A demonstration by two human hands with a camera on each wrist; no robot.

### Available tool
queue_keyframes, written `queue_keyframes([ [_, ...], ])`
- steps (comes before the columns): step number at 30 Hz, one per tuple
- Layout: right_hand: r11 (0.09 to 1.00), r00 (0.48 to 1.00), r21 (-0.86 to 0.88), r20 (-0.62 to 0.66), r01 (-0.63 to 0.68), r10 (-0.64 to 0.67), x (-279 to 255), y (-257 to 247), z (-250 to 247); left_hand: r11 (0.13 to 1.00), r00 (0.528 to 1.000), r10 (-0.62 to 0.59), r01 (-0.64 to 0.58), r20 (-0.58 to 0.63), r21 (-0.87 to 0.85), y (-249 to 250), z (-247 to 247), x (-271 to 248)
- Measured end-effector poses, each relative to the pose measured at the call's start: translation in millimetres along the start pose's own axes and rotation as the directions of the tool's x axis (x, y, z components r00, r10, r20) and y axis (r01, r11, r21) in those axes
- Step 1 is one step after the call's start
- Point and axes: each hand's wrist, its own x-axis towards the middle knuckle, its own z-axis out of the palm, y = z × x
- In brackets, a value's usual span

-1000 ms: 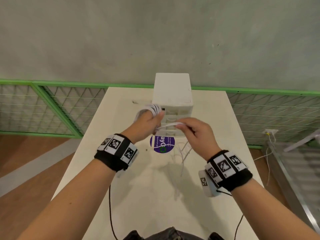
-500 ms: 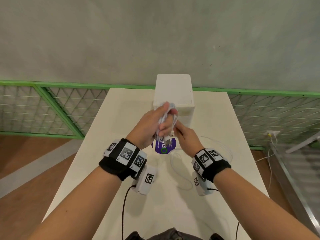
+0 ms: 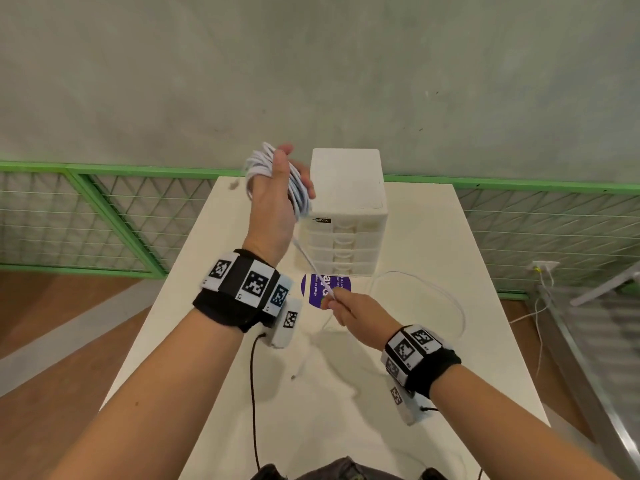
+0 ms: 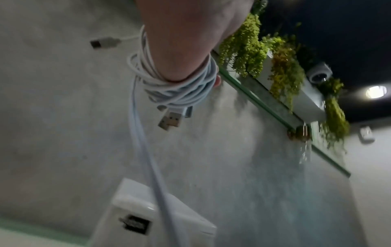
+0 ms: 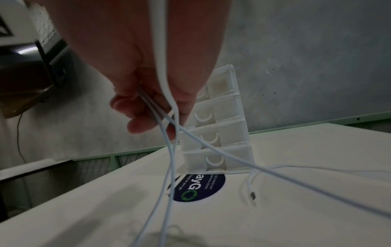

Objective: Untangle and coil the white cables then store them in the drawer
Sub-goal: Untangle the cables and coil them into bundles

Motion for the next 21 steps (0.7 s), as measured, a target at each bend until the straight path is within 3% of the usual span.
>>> queue_keyframes([
  [3, 0.997, 0.992, 0.006, -0.1, 0.078, -0.077, -6.9, -1.4, -10.5, 0.935, 0.984, 0.171, -0.178, 0.05, 0.306, -0.7, -15.0, 10.8],
  [5, 0.987, 0.963, 0.005, -0.219, 0.161, -0.156, -5.3, -8.6, -24.8, 0.762, 0.97, 0.174, -0.244, 0.173, 0.601, -8.4, -25.8, 10.8],
  [7, 0.967, 0.918, -0.015, -0.313, 0.254, -0.246, 1.3, -22.4, -36.6, 0.608, 0.972, -0.004, -0.185, 0.236, 0.772, -18.5, -37.3, 6.5],
  [9, 0.945, 0.865, -0.034, -0.392, 0.326, -0.312, 7.4, -32.2, -47.2, 0.553, 0.94, -0.231, -0.087, 0.253, 0.828, -25.0, -41.1, -1.6],
  [12, 0.93, 0.804, -0.094, -0.476, 0.355, -0.355, 17.2, -38.1, -62.9, 0.587, 0.824, -0.48, 0.046, 0.301, 0.809, -25.1, -33.6, -15.4],
  [15, 0.96, 0.84, -0.07, -0.47, 0.272, -0.272, 25.8, -36.9, -77.8, 0.62, 0.675, -0.636, 0.159, 0.374, 0.768, -19.3, -19.3, -27.8],
  [18, 0.977, 0.877, -0.108, -0.431, 0.184, -0.212, 32.8, -28.7, -82.2, 0.712, 0.594, -0.645, 0.238, 0.481, 0.661, -13.4, -10.7, -32.4],
  [21, 0.989, 0.915, -0.119, -0.382, 0.09, -0.129, 34.3, -15.6, -76.2, 0.821, 0.584, -0.571, 0.402, 0.577, 0.405, -6.5, -6.5, -28.6],
])
